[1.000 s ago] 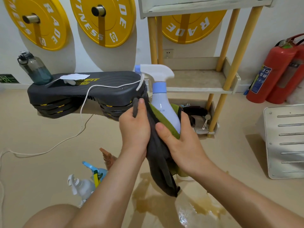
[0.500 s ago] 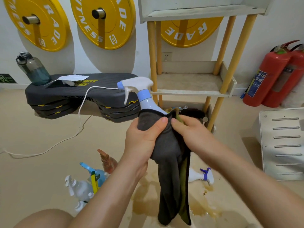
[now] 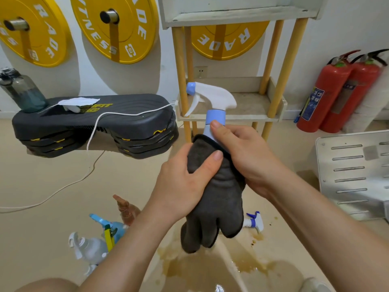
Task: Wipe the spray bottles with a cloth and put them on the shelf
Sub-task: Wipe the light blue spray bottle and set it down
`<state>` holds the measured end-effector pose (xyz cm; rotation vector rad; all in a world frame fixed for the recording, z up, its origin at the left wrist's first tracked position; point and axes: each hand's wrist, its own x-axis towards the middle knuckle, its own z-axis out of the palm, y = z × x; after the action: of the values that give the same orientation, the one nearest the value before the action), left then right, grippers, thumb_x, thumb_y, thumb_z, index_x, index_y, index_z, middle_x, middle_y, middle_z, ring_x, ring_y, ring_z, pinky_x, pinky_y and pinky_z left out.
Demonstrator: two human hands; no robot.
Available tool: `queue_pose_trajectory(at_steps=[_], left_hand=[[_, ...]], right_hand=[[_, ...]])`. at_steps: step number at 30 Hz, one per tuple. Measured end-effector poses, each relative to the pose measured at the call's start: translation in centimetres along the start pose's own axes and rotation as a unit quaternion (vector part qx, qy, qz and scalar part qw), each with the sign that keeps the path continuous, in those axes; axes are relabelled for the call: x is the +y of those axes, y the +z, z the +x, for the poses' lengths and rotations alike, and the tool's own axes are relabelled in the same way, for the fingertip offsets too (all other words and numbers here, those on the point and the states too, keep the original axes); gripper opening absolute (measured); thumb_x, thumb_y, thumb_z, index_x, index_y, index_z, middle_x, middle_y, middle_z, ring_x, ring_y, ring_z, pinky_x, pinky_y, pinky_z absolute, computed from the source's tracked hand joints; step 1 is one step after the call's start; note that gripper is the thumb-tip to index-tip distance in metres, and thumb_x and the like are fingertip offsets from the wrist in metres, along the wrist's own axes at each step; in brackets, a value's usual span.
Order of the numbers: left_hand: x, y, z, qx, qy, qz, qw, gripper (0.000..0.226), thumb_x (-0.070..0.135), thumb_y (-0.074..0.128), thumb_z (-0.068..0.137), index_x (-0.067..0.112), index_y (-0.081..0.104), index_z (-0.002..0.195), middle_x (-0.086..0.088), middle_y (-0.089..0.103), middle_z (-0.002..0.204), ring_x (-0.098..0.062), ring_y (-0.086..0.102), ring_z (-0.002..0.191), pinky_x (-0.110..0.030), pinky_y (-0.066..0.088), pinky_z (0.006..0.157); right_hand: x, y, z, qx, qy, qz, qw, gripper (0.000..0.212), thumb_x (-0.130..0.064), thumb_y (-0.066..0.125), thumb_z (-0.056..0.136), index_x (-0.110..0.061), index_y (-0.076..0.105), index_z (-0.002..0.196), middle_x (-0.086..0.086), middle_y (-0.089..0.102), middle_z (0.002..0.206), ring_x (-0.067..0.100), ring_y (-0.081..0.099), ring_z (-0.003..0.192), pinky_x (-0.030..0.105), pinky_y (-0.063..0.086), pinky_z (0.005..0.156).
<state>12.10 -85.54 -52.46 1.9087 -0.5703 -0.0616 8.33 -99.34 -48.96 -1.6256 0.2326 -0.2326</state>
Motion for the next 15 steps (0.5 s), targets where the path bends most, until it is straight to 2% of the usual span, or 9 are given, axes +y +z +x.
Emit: queue_pose_trajectory(at_steps=[2,4,5,7,8,10,13,15], left_hand=[[0.0,-0.3,0.0,-0.018,-0.002,0.021,1.0,0.047,0.075,0.049,0.074,0.036,0.062,0.096,0.017,0.07,0.09,0.002,0.065,0.084,-0.025,0.05,0.072],[-0.2,-0.5,0.0,-0.02,0.009,0.067,0.998,0.04,0.075,0.043,0.082,0.039,0.057,0.09,0.017,0.068,0.087,0.001,0.062,0.082,-0.024,0.044,0.068],[-0.4,-0.6,-0.1,-0.01,0.029,0.114,0.993,0.04,0.075,0.036,0.087,0.038,0.053,0.085,0.013,0.067,0.083,-0.004,0.061,0.079,-0.027,0.042,0.066],[-1.0,-0.5,-0.3,0.035,0.079,0.2,0.976,0.043,0.067,0.03,0.094,0.031,0.045,0.078,0.004,0.065,0.076,-0.024,0.059,0.076,-0.038,0.04,0.063],[-1.3,-0.6,-0.2,0.062,0.085,0.217,0.971,0.04,0.059,0.034,0.097,0.027,0.044,0.076,-0.003,0.064,0.075,-0.032,0.058,0.075,-0.04,0.038,0.061],[-1.9,-1.3,0.3,0.097,0.046,0.218,0.97,0.035,0.043,0.046,0.099,0.021,0.045,0.072,-0.006,0.061,0.071,-0.033,0.055,0.074,-0.038,0.031,0.061],[-2.9,-2.7,1.3,0.157,-0.071,0.15,0.974,0.042,0.035,0.055,0.098,0.013,0.048,0.062,-0.001,0.053,0.06,-0.026,0.049,0.066,-0.033,0.029,0.06],[-3.1,-3.1,1.6,0.206,-0.154,-0.012,0.966,0.045,0.033,0.059,0.094,0.003,0.049,0.062,-0.005,0.05,0.057,-0.02,0.046,0.06,-0.033,0.036,0.061]], right_hand=[[0.2,-0.2,0.2,0.013,0.007,-0.001,1.0,0.049,-0.041,0.053,0.1,0.004,0.07,0.087,0.021,0.073,0.088,0.023,0.065,0.077,0.05,0.056,0.084],[0.3,-0.1,0.3,0.026,0.012,0.001,1.0,0.049,-0.04,0.054,0.1,0.004,0.071,0.089,0.022,0.073,0.089,0.022,0.066,0.076,0.048,0.056,0.084],[0.3,-0.2,0.4,0.029,0.02,0.0,0.999,0.047,-0.04,0.055,0.099,0.002,0.073,0.087,0.018,0.074,0.083,0.02,0.066,0.074,0.044,0.057,0.08],[0.3,-0.8,0.7,0.028,0.041,-0.01,0.999,0.041,-0.039,0.056,0.099,-0.007,0.074,0.08,0.006,0.073,0.073,0.014,0.066,0.069,0.034,0.055,0.072],[0.1,-1.2,0.9,0.034,0.042,-0.02,0.998,0.037,-0.039,0.057,0.098,-0.011,0.072,0.079,0.001,0.073,0.071,0.013,0.066,0.068,0.032,0.054,0.07],[-0.4,-2.2,1.4,0.075,0.023,-0.046,0.996,0.035,-0.04,0.056,0.099,-0.014,0.067,0.078,-0.006,0.069,0.065,0.009,0.064,0.063,0.028,0.05,0.064],[-1.6,-3.5,1.6,0.131,0.021,0.004,0.991,0.035,-0.043,0.052,0.1,-0.018,0.061,0.077,-0.01,0.063,0.053,0.005,0.061,0.051,0.027,0.048,0.062],[-1.9,-3.4,1.3,0.117,0.037,0.042,0.992,0.032,-0.046,0.053,0.099,-0.02,0.061,0.081,-0.008,0.065,0.056,0.009,0.064,0.052,0.03,0.05,0.065]])
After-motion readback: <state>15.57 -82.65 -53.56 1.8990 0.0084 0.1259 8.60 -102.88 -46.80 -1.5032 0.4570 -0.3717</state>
